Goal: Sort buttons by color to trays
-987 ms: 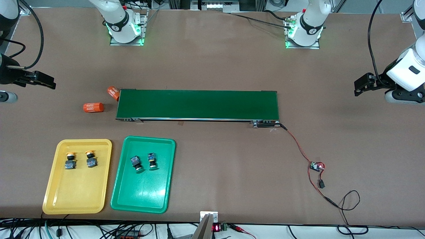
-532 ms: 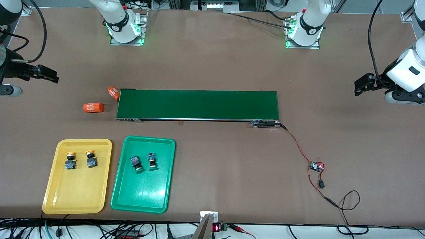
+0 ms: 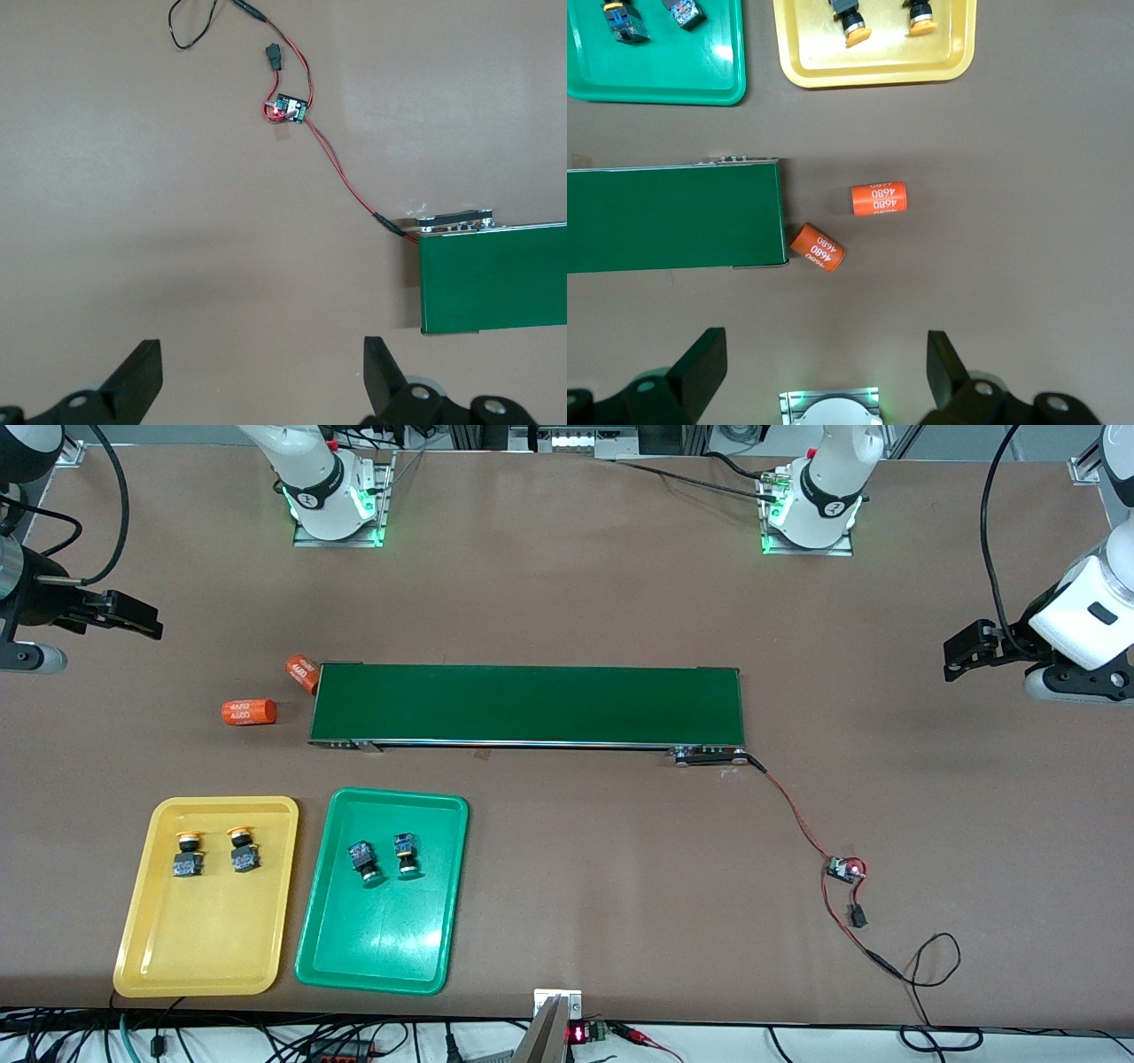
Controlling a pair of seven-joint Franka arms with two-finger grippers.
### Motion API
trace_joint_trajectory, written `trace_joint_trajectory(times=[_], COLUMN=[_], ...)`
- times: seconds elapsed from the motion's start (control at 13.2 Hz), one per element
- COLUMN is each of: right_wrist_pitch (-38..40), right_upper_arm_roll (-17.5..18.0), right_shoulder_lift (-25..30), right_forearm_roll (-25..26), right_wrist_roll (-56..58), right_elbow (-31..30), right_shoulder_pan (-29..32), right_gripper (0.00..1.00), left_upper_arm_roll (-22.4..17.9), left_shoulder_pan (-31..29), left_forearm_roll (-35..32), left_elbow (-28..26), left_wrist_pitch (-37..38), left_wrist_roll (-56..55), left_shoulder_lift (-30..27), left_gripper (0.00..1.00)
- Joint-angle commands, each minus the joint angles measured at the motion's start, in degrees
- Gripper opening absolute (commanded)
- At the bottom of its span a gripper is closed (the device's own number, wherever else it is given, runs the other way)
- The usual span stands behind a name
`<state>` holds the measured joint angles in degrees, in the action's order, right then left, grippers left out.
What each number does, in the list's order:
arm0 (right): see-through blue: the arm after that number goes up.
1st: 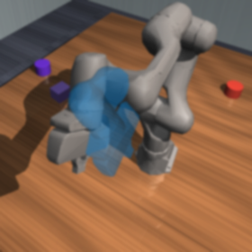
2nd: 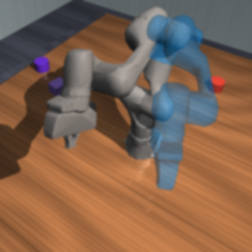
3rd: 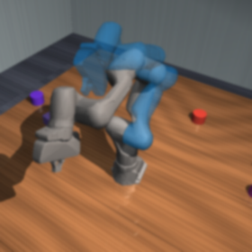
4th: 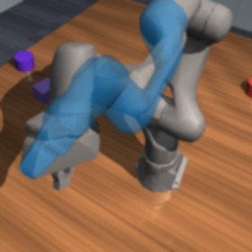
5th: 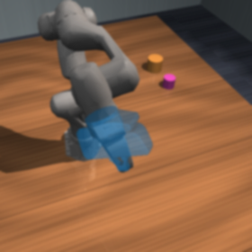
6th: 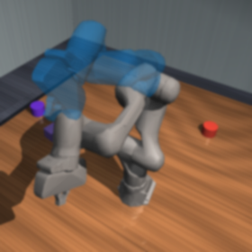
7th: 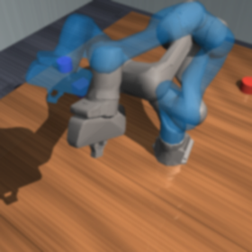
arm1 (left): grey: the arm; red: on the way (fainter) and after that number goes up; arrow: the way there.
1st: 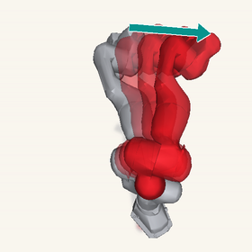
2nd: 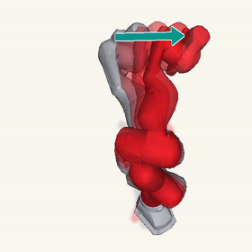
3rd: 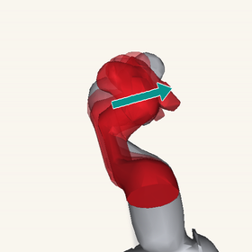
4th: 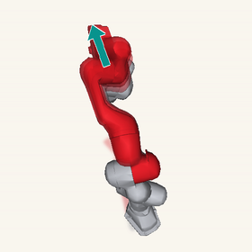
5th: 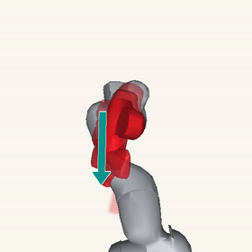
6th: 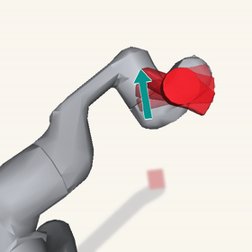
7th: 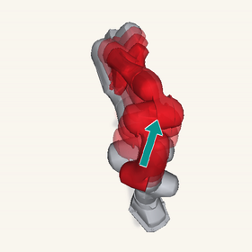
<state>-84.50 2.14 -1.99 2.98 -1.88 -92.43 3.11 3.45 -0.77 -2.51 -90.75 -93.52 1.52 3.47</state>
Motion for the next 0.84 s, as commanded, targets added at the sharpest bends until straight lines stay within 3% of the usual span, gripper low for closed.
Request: trace_joint_trajectory(times=[0.0, 0.76], right_wrist_pitch=[-0.14, -2.51], right_upper_arm_roll=[-0.21, -0.21], right_shoulder_lift=[1.55, 1.11], right_forearm_roll=[-1.05, -1.22], right_wrist_roll=[0.83, -0.41], right_elbow=[-1.52, -1.52], right_shoulder_pan=[0.23, 0.14], right_gripper=[1.00, 1.00], left_upper_arm_roll=[0.24, 0.24], left_shoulder_pan=[0.16, 0.24], left_forearm_roll=[-0.48, -0.48], left_elbow=[1.10, 1.10], left_wrist_pitch=[0.98, 0.98], left_wrist_roll=[-0.12, -0.03], left_shoulder_lift=[0.22, 0.22], left_gripper=[1.00, 1.00])
